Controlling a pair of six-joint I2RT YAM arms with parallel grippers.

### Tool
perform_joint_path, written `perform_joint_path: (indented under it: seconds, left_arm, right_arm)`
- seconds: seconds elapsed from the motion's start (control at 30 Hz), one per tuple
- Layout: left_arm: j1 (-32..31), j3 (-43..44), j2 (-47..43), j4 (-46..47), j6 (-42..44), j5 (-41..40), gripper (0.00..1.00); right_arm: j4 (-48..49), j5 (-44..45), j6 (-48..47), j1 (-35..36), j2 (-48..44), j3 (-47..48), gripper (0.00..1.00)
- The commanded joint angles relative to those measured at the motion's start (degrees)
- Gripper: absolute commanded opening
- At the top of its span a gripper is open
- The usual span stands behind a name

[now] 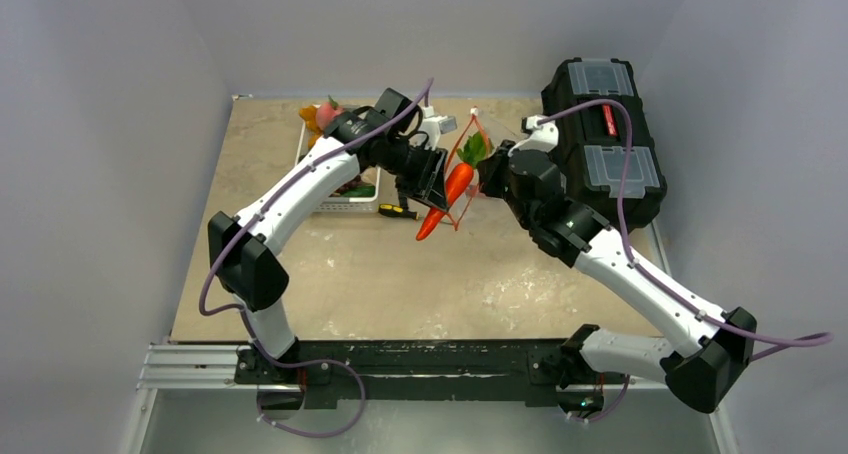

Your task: Place the food in the zip-top bag and seal the zipper

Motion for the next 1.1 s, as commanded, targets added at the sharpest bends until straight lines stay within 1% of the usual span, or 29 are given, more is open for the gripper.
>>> perform_joint_path:
  seconds: [0.0, 0.07, 0.17, 0.43, 0.63, 0.73, 0.83, 1.07]
  left_arm:
    - [-0.27, 3.5, 0.44, -2.6, -0.15, -3.64, 0.0]
    - [-0.25, 3.63, 0.94, -2.58, -0.64, -3.43, 0.0]
    - [-0.31, 3.1, 0.72, -1.43, -1.65, -2.79, 0.0]
    - [0.2, 1.25, -0.49, 0.85, -4.42, -7.16, 0.0]
    - [2.37, -6.23, -6.26, 10.57, -10.05, -9.09, 0.0]
    - [2.49, -9.15, -10.07, 14.39, -9.76, -12.61, 0.0]
    - [2.48, -12.38, -13.71, 18.34, -9.22, -15.08, 0.0]
    - [2.36, -17.59, -18.18, 24.11, -9.06, -18.16, 0.0]
  right_arm:
    - [9.23, -3.49, -4.06, 0.4, -2.53, -3.42, 0.0]
    - [11.85, -5.87, -4.36, 0.46, -2.96, -5.06, 0.0]
    - [12.46, -7.5, -4.31, 1.33, -1.58, -5.6, 0.0]
    - [14.11, -9.37, -2.17, 5.73, 0.23, -7.6, 0.0]
    - [12.0, -13.25, 3.95, 6.65, 1.47, -6.37, 0.0]
    - [9.3, -13.13, 6.88, 6.66, 1.7, -4.95, 0.0]
    - [7.86, -16.24, 9.53, 6.58, 2.21, -3.63, 0.0]
    - [8.83, -22.56, 15.29, 6.57, 2.97, -2.74, 0.0]
